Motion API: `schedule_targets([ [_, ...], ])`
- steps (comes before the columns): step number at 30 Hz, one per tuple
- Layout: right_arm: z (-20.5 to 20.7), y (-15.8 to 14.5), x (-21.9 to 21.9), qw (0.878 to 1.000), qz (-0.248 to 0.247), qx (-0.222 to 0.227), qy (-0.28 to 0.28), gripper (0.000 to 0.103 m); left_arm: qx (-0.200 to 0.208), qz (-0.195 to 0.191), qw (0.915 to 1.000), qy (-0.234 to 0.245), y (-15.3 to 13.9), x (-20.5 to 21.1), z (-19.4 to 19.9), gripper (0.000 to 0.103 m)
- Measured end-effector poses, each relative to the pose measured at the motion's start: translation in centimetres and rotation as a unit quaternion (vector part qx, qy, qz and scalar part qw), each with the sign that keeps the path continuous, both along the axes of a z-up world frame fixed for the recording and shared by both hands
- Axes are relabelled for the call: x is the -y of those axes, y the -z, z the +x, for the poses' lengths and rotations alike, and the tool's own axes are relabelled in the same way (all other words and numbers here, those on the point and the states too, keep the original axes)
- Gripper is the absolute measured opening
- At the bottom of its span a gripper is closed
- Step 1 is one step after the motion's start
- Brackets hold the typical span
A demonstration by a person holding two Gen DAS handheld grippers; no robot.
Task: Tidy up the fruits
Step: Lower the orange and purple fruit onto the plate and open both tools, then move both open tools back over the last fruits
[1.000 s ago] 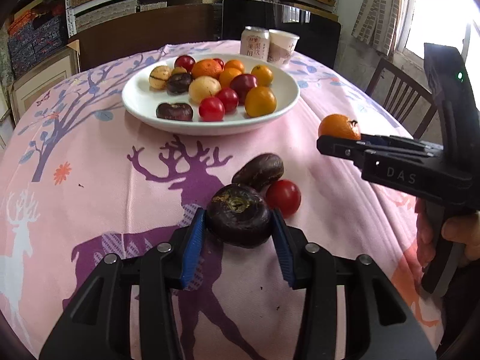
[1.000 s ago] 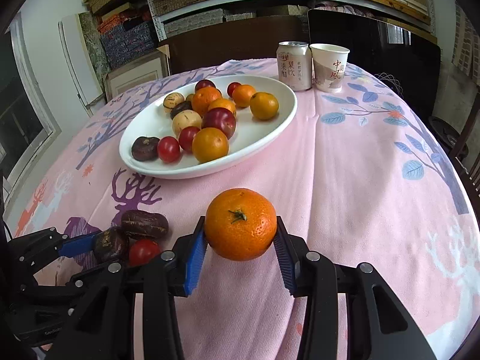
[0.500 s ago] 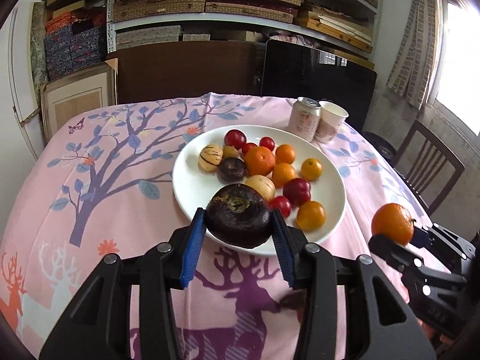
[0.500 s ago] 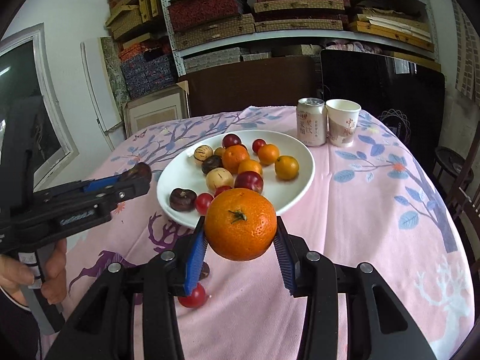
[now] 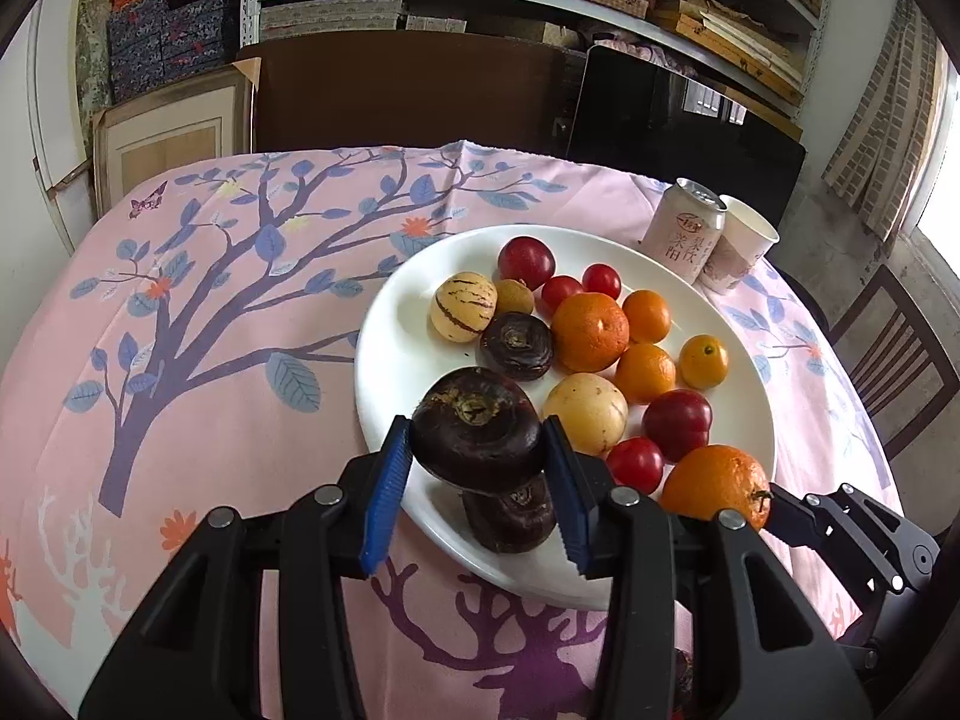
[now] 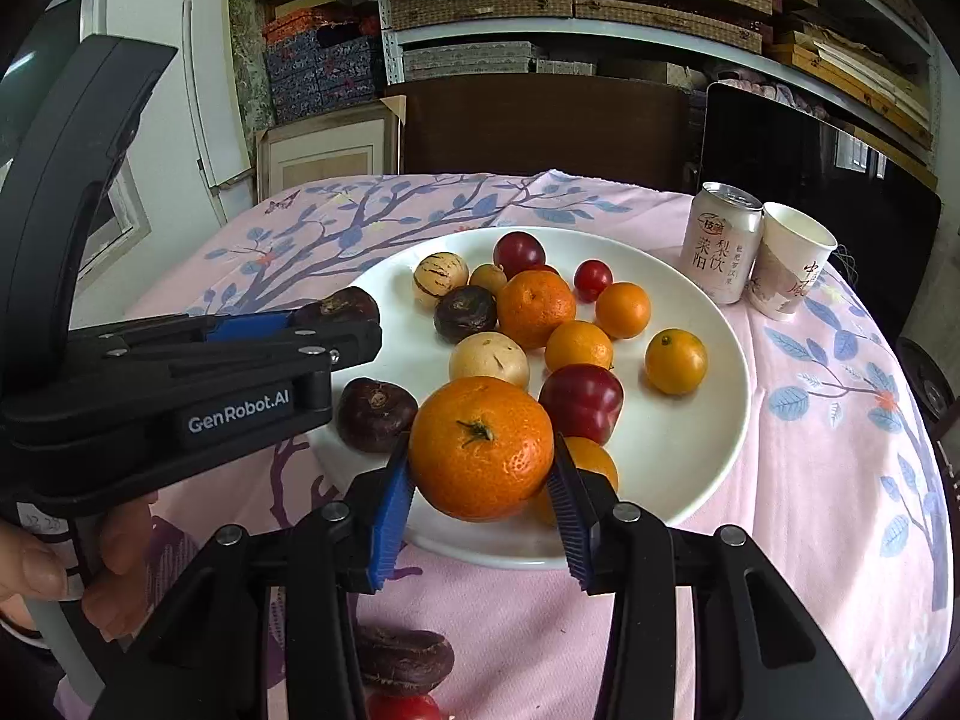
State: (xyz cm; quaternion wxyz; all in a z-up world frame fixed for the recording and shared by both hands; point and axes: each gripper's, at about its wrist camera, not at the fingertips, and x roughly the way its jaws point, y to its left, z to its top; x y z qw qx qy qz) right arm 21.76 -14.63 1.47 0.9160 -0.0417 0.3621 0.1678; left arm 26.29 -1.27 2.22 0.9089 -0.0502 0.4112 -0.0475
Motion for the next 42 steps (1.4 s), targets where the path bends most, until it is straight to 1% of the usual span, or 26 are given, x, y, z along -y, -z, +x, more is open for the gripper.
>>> schedule_targets([
  [1, 0.1, 0.0, -0.1, 1.0, 0.003, 0.001, -0.001, 0.045, -0.001, -0.003, 1.0, -0.002, 0.1, -0.1, 0.2, 0.043],
  [2, 0.3, 0.0, -0.1, 1.0, 0.003, 0.002, -0.002, 0.045, -0.001, -0.006, 1.0, -0.007, 0.2, -0.2, 0.3, 0.046],
  [3, 0.3, -0.2, 0.0, 1.0, 0.003, 0.007, 0.003, 0.049, 0.001, -0.007, 0.9999, -0.014, 0.2, -0.3, 0.4, 0.05],
  [4, 0.2, -0.5, 0.3, 1.0, 0.007, 0.017, 0.013, 0.058, 0.004, -0.004, 0.9998, -0.022, 0.1, -0.4, 0.3, 0.06],
  [5, 0.1, -0.7, 0.7, 0.999, 0.017, 0.023, 0.02, 0.061, 0.009, -0.001, 0.9996, -0.026, -0.1, -0.5, 0.1, 0.067],
  [7, -0.2, -1.1, 1.6, 0.999, 0.034, 0.023, 0.021, 0.061, 0.019, 0.002, 0.9995, -0.027, -0.7, -0.6, -0.4, 0.069],
  [10, -1.2, -1.6, 3.0, 0.998, 0.039, 0.028, 0.027, 0.061, 0.024, 0.005, 0.9993, -0.028, -1.5, -0.9, -1.1, 0.074],
  [14, -2.8, -1.5, 4.7, 0.999, 0.041, 0.021, 0.029, 0.062, 0.031, 0.002, 0.9992, -0.026, -2.2, -1.1, -2.5, 0.077],
  [17, -4.2, -1.2, 5.7, 0.999, 0.042, 0.011, 0.027, 0.062, 0.034, 0.008, 0.9993, -0.014, -2.4, -0.8, -3.8, 0.077],
  [21, -6.3, -0.7, 5.9, 1.0, 0.02, 0.003, 0.012, 0.063, 0.036, 0.011, 0.9993, -0.002, -2.1, -0.4, -5.8, 0.078],
  [24, -8.2, 0.0, 5.2, 1.0, 0.007, -0.007, -0.02, 0.064, 0.03, 0.013, 0.9995, 0.004, -1.5, -0.3, -7.0, 0.08],
  [27, -9.4, 1.0, 4.0, 0.998, 0.008, -0.034, -0.051, 0.064, 0.024, 0.015, 0.9996, 0.007, -0.8, -0.3, -7.9, 0.08],
  [30, -10.0, 2.2, 2.2, 0.997, -0.025, -0.042, -0.058, 0.064, 0.018, 0.017, 0.9996, 0.012, -0.4, -0.1, -8.7, 0.08],
  [32, -10.2, 2.9, 1.5, 0.996, -0.032, -0.049, -0.061, 0.064, 0.018, 0.02, 0.9995, 0.017, -0.2, 0.0, -9.2, 0.08],
  [36, -10.0, 3.6, 0.3, 0.996, -0.037, -0.057, -0.064, 0.061, 0.018, 0.018, 0.9994, 0.022, 0.0, 0.1, -9.8, 0.08],
  [39, -9.1, 4.4, 0.2, 0.995, -0.026, -0.074, -0.054, 0.051, 0.017, 0.019, 0.9993, 0.028, 0.1, 0.4, -10.0, 0.08],
  [40, -9.0, 4.4, 0.4, 0.996, -0.02, -0.07, -0.051, 0.048, 0.017, 0.021, 0.9992, 0.03, 0.1, 0.6, -10.0, 0.08],
  [41, -8.9, 4.4, 0.5, 0.996, -0.02, -0.07, -0.047, 0.04, 0.017, 0.021, 0.9991, 0.031, 0.1, 0.7, -10.1, 0.08],
  [42, -8.8, 4.3, 0.7, 0.996, -0.016, -0.07, -0.048, 0.037, 0.017, 0.021, 0.9991, 0.032, 0.2, 0.7, -10.1, 0.08],
])
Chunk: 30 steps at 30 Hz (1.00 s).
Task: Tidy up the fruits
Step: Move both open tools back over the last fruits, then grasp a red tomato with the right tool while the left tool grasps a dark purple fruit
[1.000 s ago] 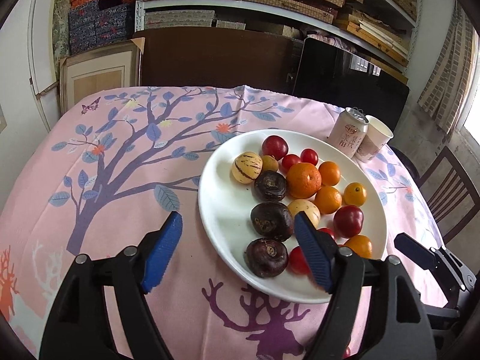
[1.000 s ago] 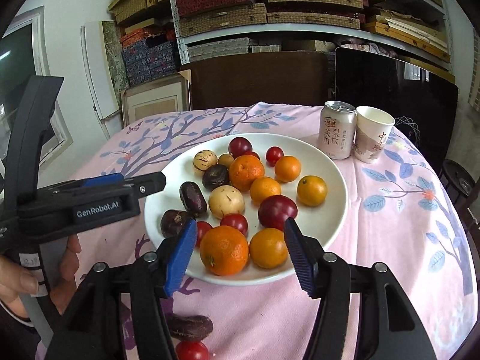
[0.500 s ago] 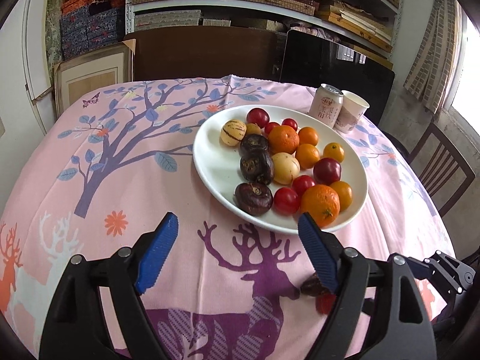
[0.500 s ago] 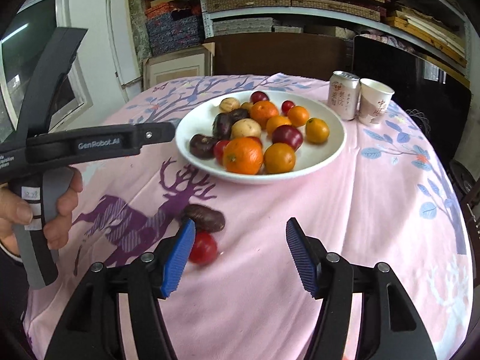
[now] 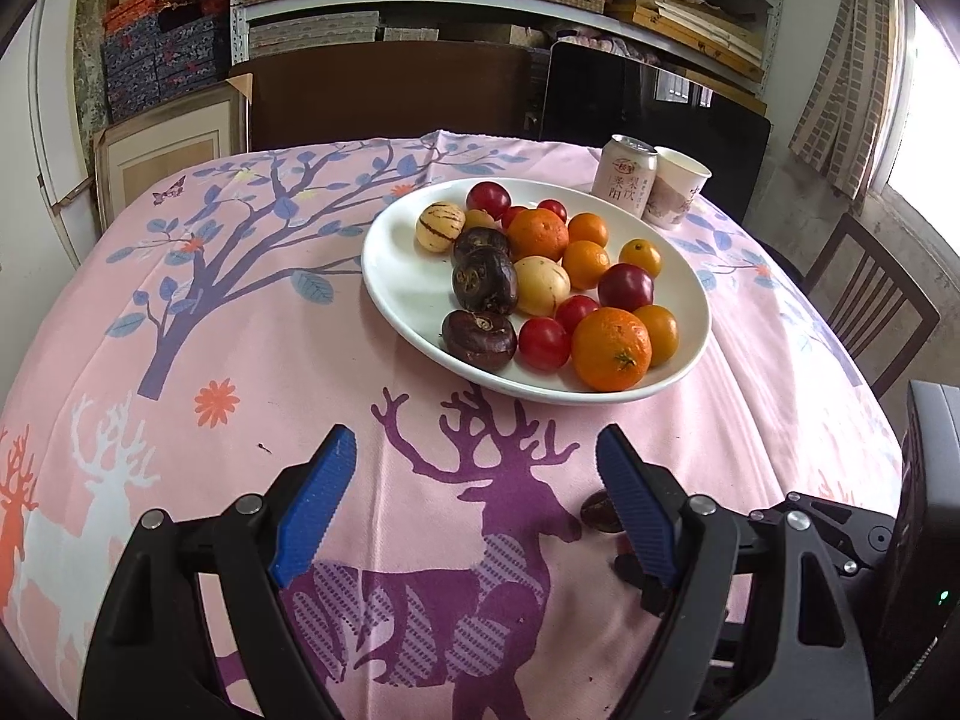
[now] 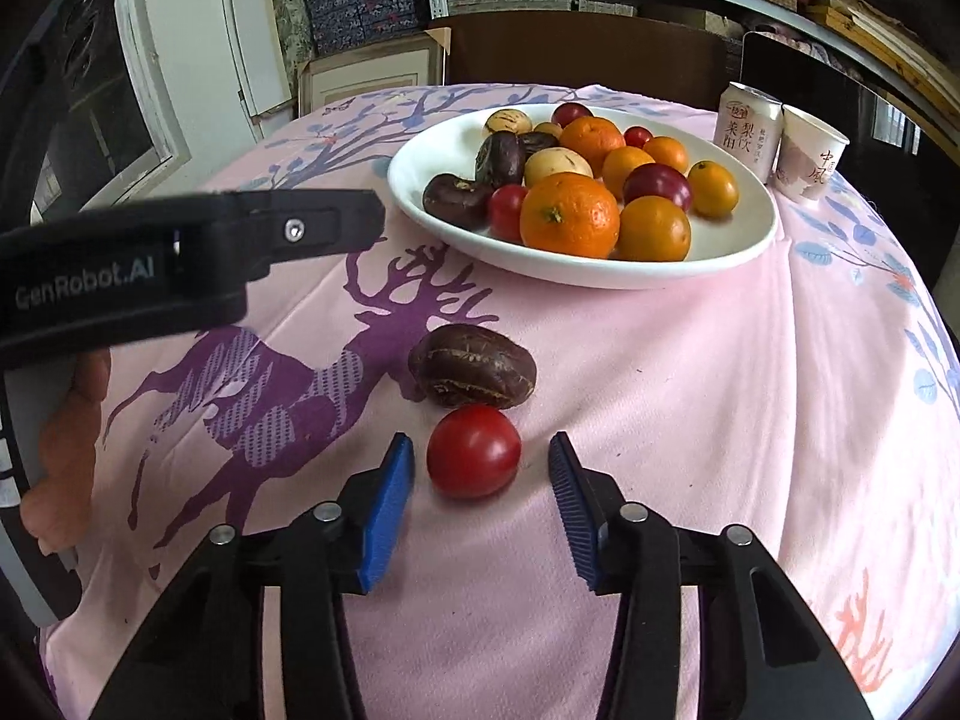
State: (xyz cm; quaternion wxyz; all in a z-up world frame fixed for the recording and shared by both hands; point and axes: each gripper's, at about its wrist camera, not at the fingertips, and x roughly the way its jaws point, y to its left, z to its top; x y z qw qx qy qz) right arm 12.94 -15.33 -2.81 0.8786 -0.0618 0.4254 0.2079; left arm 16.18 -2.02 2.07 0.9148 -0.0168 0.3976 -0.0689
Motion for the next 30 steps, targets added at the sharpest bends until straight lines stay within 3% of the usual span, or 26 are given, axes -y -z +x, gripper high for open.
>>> schedule_targets([
  [1, 0.0, 0.0, 0.2, 1.0, 0.008, -0.005, -0.004, 0.03, 0.0, 0.001, 1.0, 0.001, 0.0, 0.1, 0.0, 0.08],
  [17, 0.0, -1.5, 6.0, 0.995, 0.067, 0.009, 0.07, 0.03, -0.021, 0.013, 0.9995, 0.021, 1.2, 1.6, -1.0, 0.08],
  [30, 0.8, -2.0, 8.2, 0.99, 0.09, 0.015, 0.111, 0.03, -0.039, 0.063, 0.9928, 0.094, 3.6, 7.6, -2.2, 0.08],
])
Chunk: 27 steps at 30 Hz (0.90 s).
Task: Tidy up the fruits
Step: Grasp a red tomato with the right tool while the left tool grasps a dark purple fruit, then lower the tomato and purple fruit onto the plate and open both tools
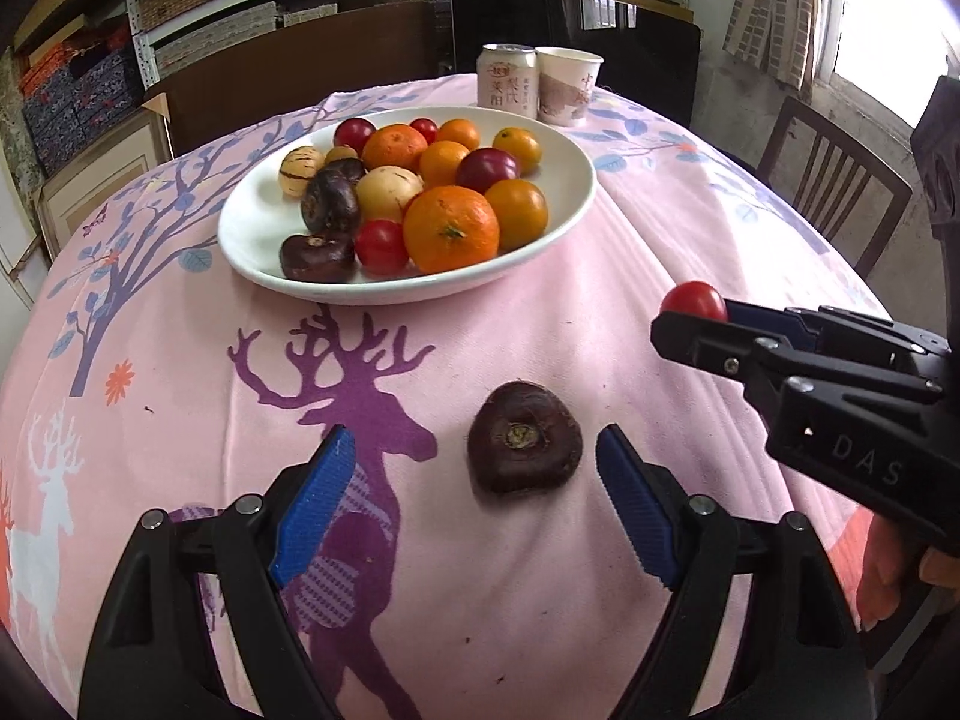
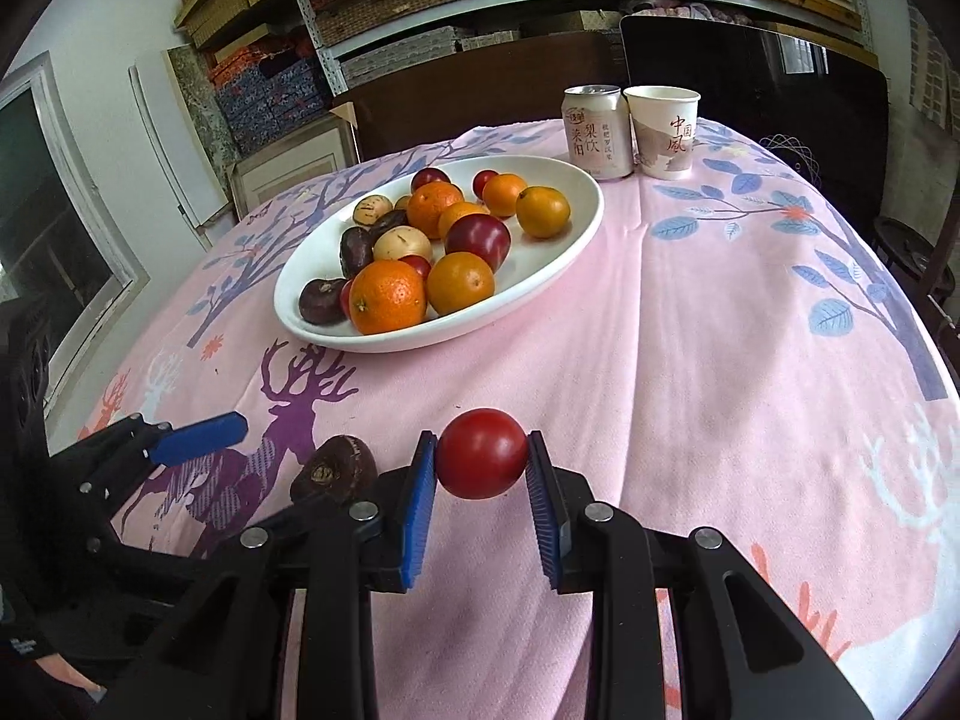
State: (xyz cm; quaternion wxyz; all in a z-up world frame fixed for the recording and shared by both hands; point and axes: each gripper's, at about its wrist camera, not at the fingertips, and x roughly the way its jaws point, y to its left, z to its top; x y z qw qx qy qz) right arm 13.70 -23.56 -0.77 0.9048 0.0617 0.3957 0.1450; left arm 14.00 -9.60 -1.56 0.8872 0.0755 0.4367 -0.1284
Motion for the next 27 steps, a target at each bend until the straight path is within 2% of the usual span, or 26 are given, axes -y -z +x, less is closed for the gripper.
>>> schedule_targets([
  [1, 0.1, 0.0, 0.1, 1.0, 0.001, 0.0, 0.002, 0.03, -0.001, 0.003, 1.0, 0.003, 0.2, 0.4, 0.1, 0.08],
  [3, 0.2, 0.1, 0.3, 1.0, 0.002, -0.003, 0.003, 0.03, -0.007, 0.006, 0.9999, 0.01, 0.7, 1.0, 0.3, 0.072],
  [5, 0.1, 0.1, 0.3, 1.0, 0.003, -0.005, 0.003, 0.03, -0.027, -0.002, 0.9994, 0.021, 1.2, 1.2, 0.6, 0.05],
  [8, 0.0, 0.1, 0.3, 1.0, 0.003, -0.003, 0.003, 0.03, -0.025, -0.001, 0.9993, 0.026, 1.3, 1.4, 0.5, 0.042],
  [12, 0.0, 0.2, 0.2, 1.0, 0.002, -0.002, 0.005, 0.03, -0.031, -0.012, 0.999, 0.03, 0.8, 0.7, 0.4, 0.042],
  [17, 0.1, 0.1, 0.4, 1.0, 0.008, 0.001, 0.017, 0.03, -0.006, -0.025, 0.9996, 0.011, -1.7, -1.6, 1.0, 0.042],
  [23, -1.0, -2.9, -0.3, 0.997, 0.029, 0.067, 0.028, 0.03, 0.044, -0.033, 0.9981, -0.027, -5.6, -4.5, 3.5, 0.042],
  [27, 0.1, -4.7, -1.9, 0.995, 0.012, 0.097, 0.022, 0.03, 0.075, -0.04, 0.9955, -0.042, -7.3, -5.0, 5.1, 0.042],
])
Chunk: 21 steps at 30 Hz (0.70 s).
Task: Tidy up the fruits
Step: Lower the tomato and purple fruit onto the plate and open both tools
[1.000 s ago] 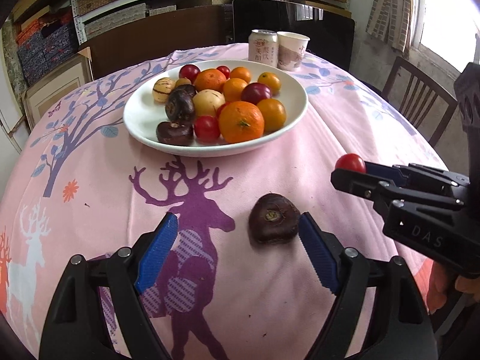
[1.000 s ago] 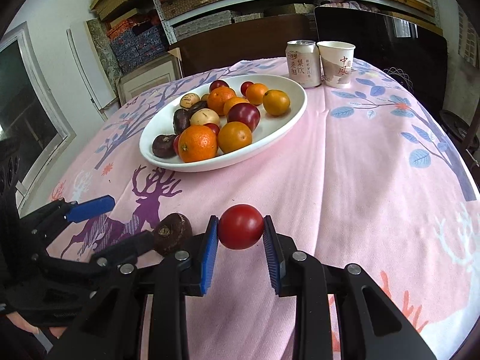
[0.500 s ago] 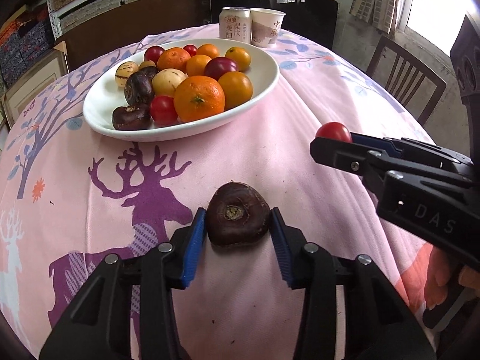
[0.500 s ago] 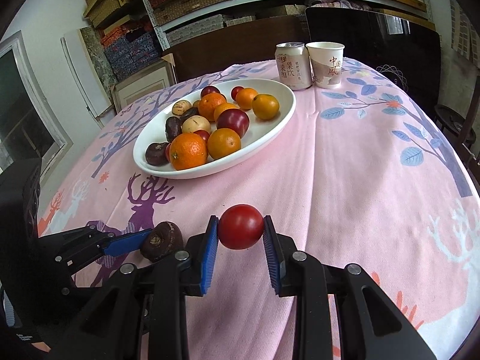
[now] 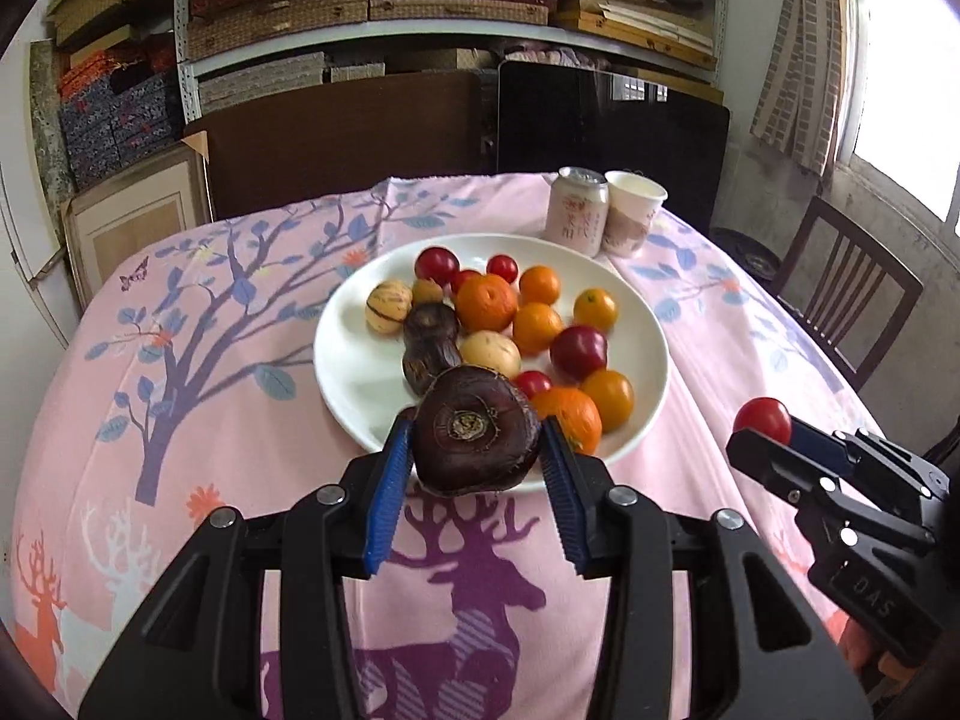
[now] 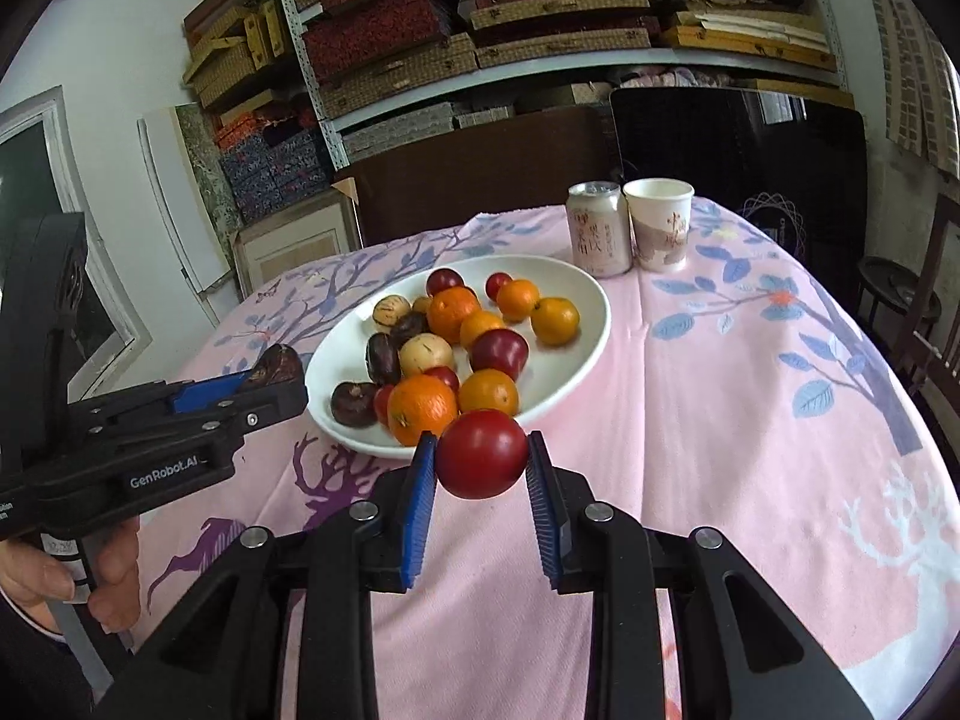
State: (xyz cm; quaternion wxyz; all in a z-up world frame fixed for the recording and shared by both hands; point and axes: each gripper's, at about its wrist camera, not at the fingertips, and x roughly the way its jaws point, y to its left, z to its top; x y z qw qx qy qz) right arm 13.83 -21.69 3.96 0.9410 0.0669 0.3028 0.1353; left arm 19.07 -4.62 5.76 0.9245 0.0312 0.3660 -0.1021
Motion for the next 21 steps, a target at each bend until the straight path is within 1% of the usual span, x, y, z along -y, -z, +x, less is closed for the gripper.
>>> schedule_targets([
  [4, 3.2, -0.8, -1.3, 1.0, 0.001, 0.006, -0.013, 0.03, -0.004, -0.006, 0.9998, -0.018, 0.1, -0.2, 2.7, 0.042],
  [9, 7.5, 0.6, -1.9, 0.999, 0.035, -0.037, -0.003, 0.03, -0.032, -0.004, 0.9987, -0.039, 2.1, -0.5, 5.9, 0.042],
  [13, 9.8, 1.9, -2.5, 0.997, 0.042, -0.07, 0.002, 0.031, -0.048, -0.012, 0.9971, -0.059, 3.6, -1.3, 7.2, 0.042],
  [14, 10.0, 2.2, -2.6, 0.996, 0.043, -0.073, 0.009, 0.032, -0.051, -0.015, 0.9965, -0.065, 3.9, -1.5, 7.3, 0.042],
  [15, 10.2, 2.4, -2.5, 0.996, 0.05, -0.076, 0.012, 0.036, -0.051, -0.021, 0.9959, -0.072, 4.1, -1.7, 7.4, 0.043],
  [16, 10.2, 2.5, -2.5, 0.995, 0.057, -0.075, 0.016, 0.047, -0.049, -0.026, 0.9956, -0.075, 4.1, -1.8, 7.4, 0.049],
  [17, 10.1, 2.5, -2.4, 0.996, 0.059, -0.07, 0.021, 0.05, -0.045, -0.029, 0.9955, -0.078, 4.0, -1.9, 7.3, 0.059],
  [19, 9.8, 2.5, -2.3, 0.996, 0.057, -0.06, 0.026, 0.054, -0.031, -0.024, 0.9951, -0.091, 3.6, -1.8, 7.0, 0.072],
  [21, 9.6, 2.4, -2.0, 0.996, 0.06, -0.061, 0.025, 0.054, -0.024, -0.024, 0.9954, -0.089, 3.2, -1.7, 6.6, 0.074],
])
